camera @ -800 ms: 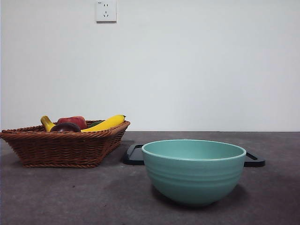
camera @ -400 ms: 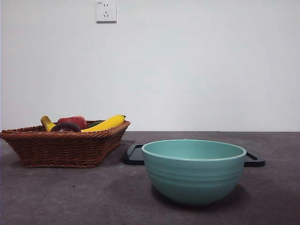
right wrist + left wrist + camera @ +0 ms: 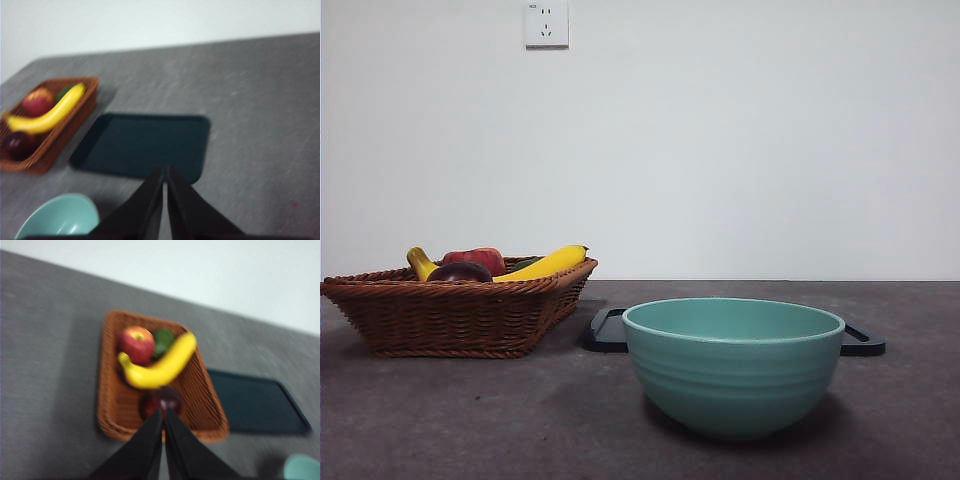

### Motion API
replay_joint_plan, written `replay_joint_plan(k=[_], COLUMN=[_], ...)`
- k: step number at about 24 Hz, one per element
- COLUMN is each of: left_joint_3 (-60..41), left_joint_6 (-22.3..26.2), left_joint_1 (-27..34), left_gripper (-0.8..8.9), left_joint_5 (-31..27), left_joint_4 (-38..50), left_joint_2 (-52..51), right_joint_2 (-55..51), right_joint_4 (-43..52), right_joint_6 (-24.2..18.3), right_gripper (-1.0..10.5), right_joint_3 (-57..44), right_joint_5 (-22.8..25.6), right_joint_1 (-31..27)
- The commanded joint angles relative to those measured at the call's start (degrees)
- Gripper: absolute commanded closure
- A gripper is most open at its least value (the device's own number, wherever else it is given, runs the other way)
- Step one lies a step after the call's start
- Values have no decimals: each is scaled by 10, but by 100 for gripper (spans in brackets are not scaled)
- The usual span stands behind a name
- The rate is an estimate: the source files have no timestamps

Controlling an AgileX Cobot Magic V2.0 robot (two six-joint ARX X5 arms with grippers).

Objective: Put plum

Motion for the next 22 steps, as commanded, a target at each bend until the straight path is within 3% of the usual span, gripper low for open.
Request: replay_joint_plan(k=[1,5,12,17,22], left_joint_3=[50,117,222,267,267], left_joint_6=[59,105,183,191,194], left_joint_1=[-6,-22,-73,-130,-158], left_gripper=[804,804,804,804,804], left_joint_5=[28,58,92,92,92], left_joint_4=[-38,-110,-236,-264,-266], left_joint_2=[48,120,220,265,279], right_joint_2=[55,130,232,285,298], right_joint_4=[-27,-82,-195,-245,-249], right_joint_6=[-38,-56,-109,-137,-141], right_gripper=[942,942,942,942,942], right_joint_3=[52,124,225,260,260], right_joint_5=[-33,-77,-100,-99,-99], right_joint_1=[1,3,47,117,151])
